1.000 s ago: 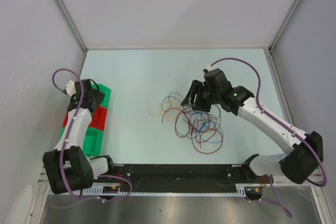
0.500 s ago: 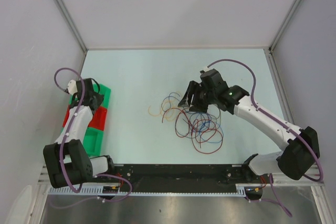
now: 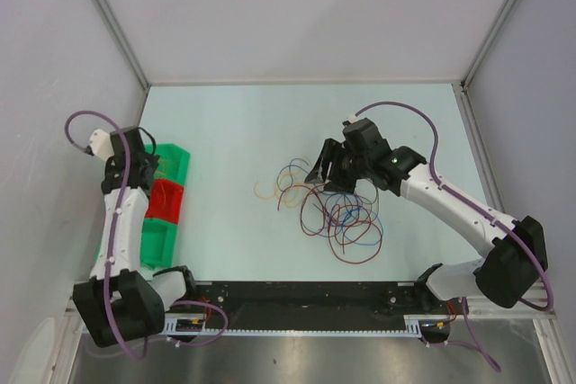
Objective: Untangle the cables
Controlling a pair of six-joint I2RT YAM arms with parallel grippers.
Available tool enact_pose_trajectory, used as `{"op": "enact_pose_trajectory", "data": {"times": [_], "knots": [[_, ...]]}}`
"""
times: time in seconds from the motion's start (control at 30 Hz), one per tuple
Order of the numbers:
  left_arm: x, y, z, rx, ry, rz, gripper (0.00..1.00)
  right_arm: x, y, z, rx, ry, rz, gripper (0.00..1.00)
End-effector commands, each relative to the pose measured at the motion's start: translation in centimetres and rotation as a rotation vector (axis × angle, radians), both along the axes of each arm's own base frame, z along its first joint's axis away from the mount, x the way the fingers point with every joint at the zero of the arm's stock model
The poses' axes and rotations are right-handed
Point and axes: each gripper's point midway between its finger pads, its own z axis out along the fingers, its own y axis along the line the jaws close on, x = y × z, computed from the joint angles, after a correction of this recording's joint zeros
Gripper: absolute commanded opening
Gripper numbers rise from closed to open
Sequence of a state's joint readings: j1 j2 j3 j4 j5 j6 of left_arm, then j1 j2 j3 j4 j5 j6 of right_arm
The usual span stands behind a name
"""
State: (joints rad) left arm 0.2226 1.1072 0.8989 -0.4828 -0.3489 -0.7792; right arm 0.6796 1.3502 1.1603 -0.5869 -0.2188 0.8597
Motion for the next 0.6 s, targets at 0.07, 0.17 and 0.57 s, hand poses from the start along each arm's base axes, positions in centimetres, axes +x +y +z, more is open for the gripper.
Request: {"op": "enact_pose_trajectory", "data": {"times": [0.07, 0.17, 0.57], "knots": [[-4.1, 5.3, 0.8, 0.025, 0.014, 0.168, 0.0, 0.1, 0.6, 1.8, 0.031, -0.037, 0.022, 0.64], [-4.9, 5.6, -1.3, -0.009, 0.043, 0.197, 0.0, 0.1, 0.8, 1.5, 0.027, -0.034, 0.026, 0.63], [-4.3, 4.0, -10.3, -0.184, 0.147, 0.211, 0.0, -0.3, -0.1, 1.1, -0.016, -0.035, 0.027, 0.63]]}}
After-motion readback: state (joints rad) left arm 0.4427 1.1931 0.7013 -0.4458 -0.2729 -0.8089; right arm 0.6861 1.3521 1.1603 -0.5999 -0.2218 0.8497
